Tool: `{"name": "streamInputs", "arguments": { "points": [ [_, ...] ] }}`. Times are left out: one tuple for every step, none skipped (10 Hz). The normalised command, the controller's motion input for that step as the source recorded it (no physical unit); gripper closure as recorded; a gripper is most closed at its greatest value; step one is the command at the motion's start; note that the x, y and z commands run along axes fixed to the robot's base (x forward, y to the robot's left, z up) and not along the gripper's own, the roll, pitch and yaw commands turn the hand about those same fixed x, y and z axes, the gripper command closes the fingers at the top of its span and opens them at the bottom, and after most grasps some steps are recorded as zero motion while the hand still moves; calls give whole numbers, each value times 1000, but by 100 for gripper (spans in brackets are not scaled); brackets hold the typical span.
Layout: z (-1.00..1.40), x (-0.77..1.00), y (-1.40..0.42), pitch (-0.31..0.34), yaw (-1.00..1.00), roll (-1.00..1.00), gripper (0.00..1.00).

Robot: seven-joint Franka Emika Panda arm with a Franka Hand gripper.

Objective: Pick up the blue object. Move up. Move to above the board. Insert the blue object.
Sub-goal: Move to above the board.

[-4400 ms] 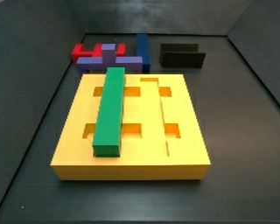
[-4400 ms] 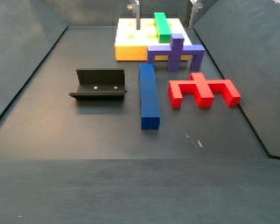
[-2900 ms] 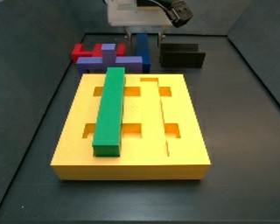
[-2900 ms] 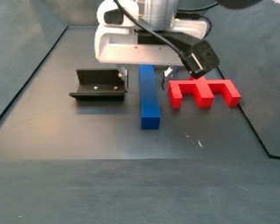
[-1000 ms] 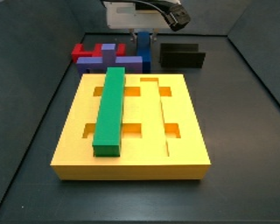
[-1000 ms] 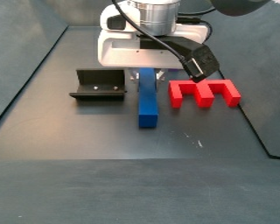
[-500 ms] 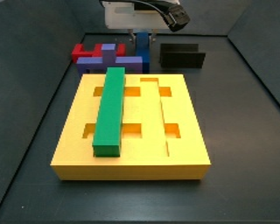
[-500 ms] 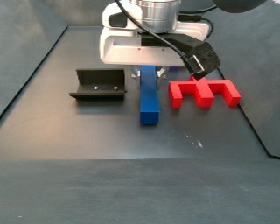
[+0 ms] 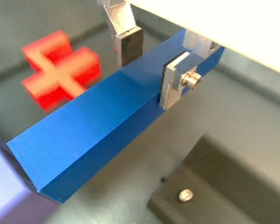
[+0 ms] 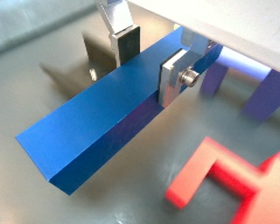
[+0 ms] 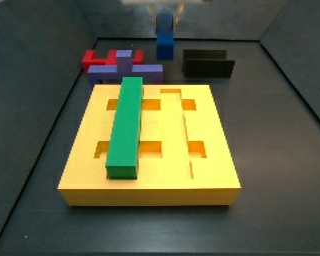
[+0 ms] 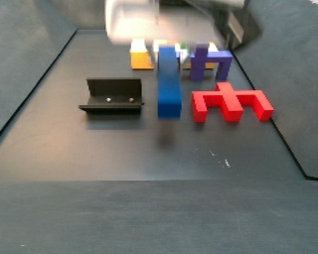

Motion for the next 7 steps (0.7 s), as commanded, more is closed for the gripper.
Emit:
{"name": "streamInputs", "arguments": {
  "points": [
    [1400, -35, -6, 50, 4, -8, 100],
    [1400, 0, 0, 18, 3, -4, 100],
    [1400, 17, 1, 42, 3, -9, 100],
    [1400, -1, -2, 65, 2, -13, 100],
    [888, 27, 3, 48, 3, -11, 100],
    [547, 43, 6, 57, 2, -12, 100],
    [333, 45, 5, 59, 1, -13, 100]
  ]
}}
